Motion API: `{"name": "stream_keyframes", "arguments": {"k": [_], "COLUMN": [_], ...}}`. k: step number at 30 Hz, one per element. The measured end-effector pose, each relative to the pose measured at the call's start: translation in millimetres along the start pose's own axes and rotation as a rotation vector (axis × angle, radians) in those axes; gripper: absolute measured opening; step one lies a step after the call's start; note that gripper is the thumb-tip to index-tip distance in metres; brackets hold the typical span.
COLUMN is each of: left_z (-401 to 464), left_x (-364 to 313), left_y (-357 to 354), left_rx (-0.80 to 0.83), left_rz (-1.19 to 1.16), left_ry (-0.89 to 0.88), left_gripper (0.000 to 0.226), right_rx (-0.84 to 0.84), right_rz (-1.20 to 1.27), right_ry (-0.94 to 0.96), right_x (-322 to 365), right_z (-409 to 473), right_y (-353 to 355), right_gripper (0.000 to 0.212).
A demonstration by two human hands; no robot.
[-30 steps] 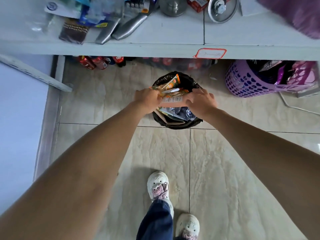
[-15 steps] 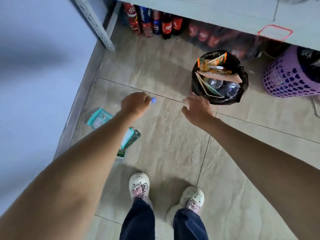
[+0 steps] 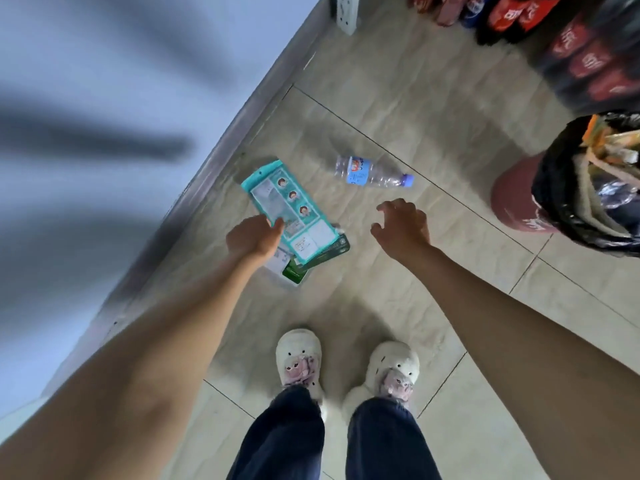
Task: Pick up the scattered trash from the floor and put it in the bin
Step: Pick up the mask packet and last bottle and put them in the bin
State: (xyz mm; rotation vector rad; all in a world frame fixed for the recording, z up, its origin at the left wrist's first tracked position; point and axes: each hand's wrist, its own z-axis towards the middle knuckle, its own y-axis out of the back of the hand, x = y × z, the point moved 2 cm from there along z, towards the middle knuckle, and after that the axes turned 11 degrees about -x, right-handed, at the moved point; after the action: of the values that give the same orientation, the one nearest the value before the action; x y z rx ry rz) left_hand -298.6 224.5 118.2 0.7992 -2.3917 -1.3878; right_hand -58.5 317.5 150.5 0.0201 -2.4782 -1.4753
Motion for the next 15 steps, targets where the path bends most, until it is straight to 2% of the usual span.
{"name": "stream_keyframes", "arguments": {"k": [5,9,15], "left_z": [36,63,95], "left_x": [26,26,14], "left_y": [-54,-100,-159], "left_rx": [0.096,0.09,-0.051], "left_rz": [-0.037,-0.022,-0.166], "left_ry": [0.206,0.318,0.483], "left_gripper": [0.085,0.096,0.101], "right_rx": [-0.106,-0.19,-0.099], "right_rz": [-0.086,-0.124,-0.296], "right_ry": [0.035,0.015,0.128], "right_x": [18,14,-10], "right_z": [68,116,175], "right_y": [-34,-64,-105], "right_gripper": [0.048,0.055,0.087]}}
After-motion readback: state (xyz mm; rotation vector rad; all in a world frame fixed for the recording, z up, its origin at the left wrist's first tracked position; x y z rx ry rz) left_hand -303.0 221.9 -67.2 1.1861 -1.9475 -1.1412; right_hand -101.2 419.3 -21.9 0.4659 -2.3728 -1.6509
